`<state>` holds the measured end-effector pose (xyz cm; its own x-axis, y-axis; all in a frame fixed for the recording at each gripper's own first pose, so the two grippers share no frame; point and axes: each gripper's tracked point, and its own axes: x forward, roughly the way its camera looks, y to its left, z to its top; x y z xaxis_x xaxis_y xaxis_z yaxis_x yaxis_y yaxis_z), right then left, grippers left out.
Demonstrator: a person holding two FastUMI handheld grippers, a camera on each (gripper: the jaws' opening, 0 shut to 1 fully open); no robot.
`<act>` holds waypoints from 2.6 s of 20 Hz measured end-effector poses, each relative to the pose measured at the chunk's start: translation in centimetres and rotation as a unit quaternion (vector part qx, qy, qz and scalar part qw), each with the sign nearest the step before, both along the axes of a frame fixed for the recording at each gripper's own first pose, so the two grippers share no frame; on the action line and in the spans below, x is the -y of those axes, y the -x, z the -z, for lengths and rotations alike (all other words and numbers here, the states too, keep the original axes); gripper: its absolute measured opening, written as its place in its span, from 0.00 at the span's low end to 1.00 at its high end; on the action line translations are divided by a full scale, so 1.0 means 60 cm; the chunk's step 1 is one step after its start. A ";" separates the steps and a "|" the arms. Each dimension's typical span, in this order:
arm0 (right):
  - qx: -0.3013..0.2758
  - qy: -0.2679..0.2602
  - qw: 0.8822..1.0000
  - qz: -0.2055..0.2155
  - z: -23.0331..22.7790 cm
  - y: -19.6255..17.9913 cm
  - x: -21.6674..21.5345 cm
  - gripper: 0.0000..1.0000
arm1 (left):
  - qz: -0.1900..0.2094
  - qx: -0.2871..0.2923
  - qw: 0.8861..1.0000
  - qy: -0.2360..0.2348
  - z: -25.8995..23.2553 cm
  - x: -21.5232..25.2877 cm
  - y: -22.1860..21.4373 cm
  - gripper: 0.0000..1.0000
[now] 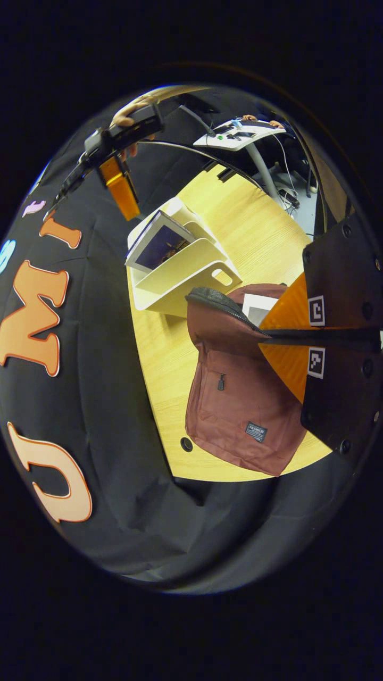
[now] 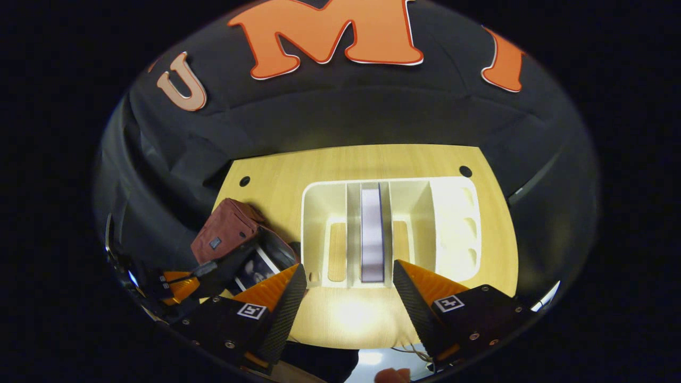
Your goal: Open the schoolbag, grab two books from the bookshelf and put them into the schoolbag.
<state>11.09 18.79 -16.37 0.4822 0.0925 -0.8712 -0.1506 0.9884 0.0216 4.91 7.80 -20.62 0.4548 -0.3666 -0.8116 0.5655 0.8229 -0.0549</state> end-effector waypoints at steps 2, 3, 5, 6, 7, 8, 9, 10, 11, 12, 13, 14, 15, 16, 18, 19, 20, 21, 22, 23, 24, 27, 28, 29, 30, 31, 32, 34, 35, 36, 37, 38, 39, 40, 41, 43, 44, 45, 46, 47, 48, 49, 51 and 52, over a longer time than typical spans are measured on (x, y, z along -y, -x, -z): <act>-0.019 0.011 1.000 0.005 0.035 -0.043 0.025 0.98 | -0.006 -0.003 1.000 -0.002 0.001 -0.001 -0.002 0.00; -0.034 0.024 0.999 0.005 0.051 -0.057 0.032 0.98 | -0.008 -0.004 1.000 -0.003 0.003 -0.001 -0.003 0.00; -0.066 0.046 0.997 0.001 0.084 -0.069 0.039 0.98 | -0.013 -0.006 1.000 -0.006 0.006 0.000 -0.008 0.00; -0.081 0.059 0.995 0.000 0.101 -0.072 0.046 0.99 | -0.016 -0.008 1.000 -0.008 0.008 -0.001 -0.011 0.00; -0.094 0.078 0.992 0.006 0.116 -0.077 0.058 0.99 | -0.019 -0.009 1.000 -0.008 0.010 -0.002 -0.012 0.00; -0.109 0.091 0.990 0.006 0.126 -0.077 0.063 0.99 | -0.021 -0.010 1.000 -0.009 0.011 -0.003 -0.012 0.00; -0.123 0.097 0.988 0.002 0.136 -0.078 0.065 0.99 | -0.024 -0.011 1.000 -0.009 0.012 -0.004 -0.014 0.01; -0.130 0.100 0.986 0.001 0.145 -0.078 0.063 0.99 | -0.027 -0.012 1.000 -0.008 0.013 -0.005 -0.015 0.01; -0.137 0.099 0.986 -0.002 0.153 -0.078 0.058 0.99 | -0.029 -0.014 0.999 -0.008 0.014 -0.006 -0.013 0.01; -0.139 0.099 0.985 -0.004 0.160 -0.083 0.051 0.99 | -0.031 -0.015 0.999 -0.008 0.015 -0.006 -0.014 0.00; -0.142 0.099 0.985 -0.011 0.168 -0.084 0.047 0.99 | -0.033 -0.016 0.999 -0.008 0.017 -0.008 -0.015 0.00; -0.146 0.104 0.984 -0.013 0.168 -0.082 0.044 0.93 | -0.034 -0.017 0.999 -0.008 0.017 -0.008 -0.017 0.00; -0.149 0.113 0.982 -0.012 0.176 -0.077 0.047 0.78 | -0.035 -0.017 0.999 -0.008 0.019 -0.008 -0.015 0.00; -0.151 0.121 0.981 -0.011 0.176 -0.076 0.051 0.58 | -0.034 -0.016 0.999 -0.009 0.017 -0.008 -0.015 0.01; -0.150 0.124 0.981 -0.004 0.177 -0.077 0.050 0.48 | -0.034 -0.015 0.999 -0.010 0.017 -0.009 -0.016 0.00; -0.149 0.125 0.981 0.001 0.178 -0.078 0.052 0.29 | -0.033 -0.014 0.999 -0.010 0.016 -0.009 -0.016 0.01; -0.149 0.127 0.981 0.004 0.175 -0.076 0.055 0.36 | -0.033 -0.014 0.999 -0.011 0.017 -0.010 -0.016 0.00; -0.146 0.123 0.982 0.008 0.169 -0.078 0.055 0.34 | -0.034 -0.014 0.999 -0.011 0.017 -0.011 -0.015 0.01; -0.141 0.116 0.983 0.013 0.164 -0.076 0.052 0.34 | -0.034 -0.014 0.999 -0.012 0.018 -0.012 -0.014 0.01; -0.136 0.105 0.985 0.021 0.153 -0.076 0.047 0.34 | -0.032 -0.013 0.999 -0.013 0.017 -0.014 -0.012 0.01; -0.132 0.096 0.986 0.025 0.138 -0.073 0.042 0.34 | -0.029 -0.012 0.999 -0.014 0.016 -0.013 -0.012 0.01; -0.111 0.093 0.989 0.031 0.088 -0.069 0.044 0.34 | -0.023 -0.010 1.000 -0.014 0.014 -0.012 -0.011 0.00; -0.102 0.090 0.990 0.036 0.066 -0.064 0.042 0.34 | -0.021 -0.009 1.000 -0.015 0.015 -0.013 -0.011 0.00; -0.093 0.087 0.991 0.037 0.040 -0.060 0.038 0.34 | -0.019 -0.009 1.000 -0.015 0.016 -0.014 -0.009 0.01; -0.083 0.086 0.992 0.033 0.011 -0.056 0.035 0.34 | -0.018 -0.009 1.000 -0.015 0.017 -0.016 -0.008 0.01; -0.072 0.088 0.993 0.026 -0.019 -0.048 0.035 0.34 | -0.017 -0.010 1.000 -0.016 0.019 -0.018 -0.007 0.01; -0.059 0.091 0.994 0.025 -0.051 -0.041 0.035 0.34 | -0.017 -0.010 1.000 -0.016 0.019 -0.020 -0.007 0.01; -0.037 0.082 0.996 0.016 -0.108 -0.022 0.023 0.33 | -0.016 -0.009 1.000 -0.014 0.021 -0.018 -0.008 0.00; -0.027 0.070 0.997 0.016 -0.133 -0.006 0.014 0.33 | -0.017 -0.008 1.000 -0.014 0.023 -0.021 -0.009 0.00; -0.020 0.059 0.998 0.014 -0.158 0.013 0.009 0.33 | -0.021 -0.005 1.000 -0.017 0.023 -0.024 -0.011 0.01; -0.017 0.049 0.999 0.009 -0.178 0.037 0.005 0.33 | -0.022 -0.004 1.000 -0.017 0.025 -0.027 -0.010 0.01; -0.011 0.043 0.999 0.003 -0.195 0.060 0.001 0.32 | -0.023 -0.004 1.000 -0.016 0.025 -0.029 -0.009 0.01; -0.004 0.036 0.999 -0.002 -0.208 0.083 -0.001 0.32 | -0.024 -0.004 1.000 -0.015 0.025 -0.028 -0.010 0.01; 0.003 0.024 1.000 -0.008 -0.217 0.107 -0.008 0.32 | -0.025 -0.003 1.000 -0.014 0.025 -0.030 -0.010 0.01; 0.007 0.008 1.000 -0.012 -0.219 0.131 -0.017 0.32 | -0.025 -0.002 1.000 -0.015 0.026 -0.030 -0.009 0.01; 0.004 -0.024 1.000 -0.014 -0.203 0.181 -0.025 0.32 | -0.021 0.003 1.000 -0.018 0.022 -0.033 -0.008 0.00; -0.001 -0.040 0.999 -0.010 -0.188 0.203 -0.028 0.32 | -0.018 0.005 1.000 -0.018 0.021 -0.031 -0.008 0.00; -0.006 -0.061 0.998 -0.003 -0.180 0.226 -0.043 0.32 | -0.016 0.005 1.000 -0.018 0.020 -0.028 -0.007 0.00; -0.013 -0.087 0.996 0.004 -0.157 0.242 -0.050 0.32 | -0.014 0.004 1.000 -0.016 0.021 -0.027 -0.004 0.01; -0.023 -0.120 0.992 0.017 -0.126 0.252 -0.045 0.32 | -0.013 0.003 1.000 -0.016 0.022 -0.024 -0.002 0.00; -0.036 -0.152 0.988 0.019 -0.099 0.269 -0.059 0.32 | -0.011 0.003 1.000 -0.018 0.022 -0.023 0.000 0.00; -0.045 -0.180 0.982 0.023 -0.072 0.279 -0.075 0.31 | -0.007 0.004 1.000 -0.021 0.022 -0.022 0.000 0.01; -0.055 -0.227 0.972 0.034 -0.019 0.291 -0.098 0.31 | -0.002 0.008 1.000 -0.028 0.018 -0.018 0.000 0.01; -0.057 -0.250 0.966 0.041 0.005 0.293 -0.112 0.31 | 0.000 0.009 1.000 -0.030 0.016 -0.016 0.000 0.01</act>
<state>-6.51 25.51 -16.69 0.4099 0.4814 -0.7748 -0.0409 0.8583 0.5116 4.88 8.77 -21.58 0.4692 -0.3176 -0.8240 0.5666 0.8240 0.0050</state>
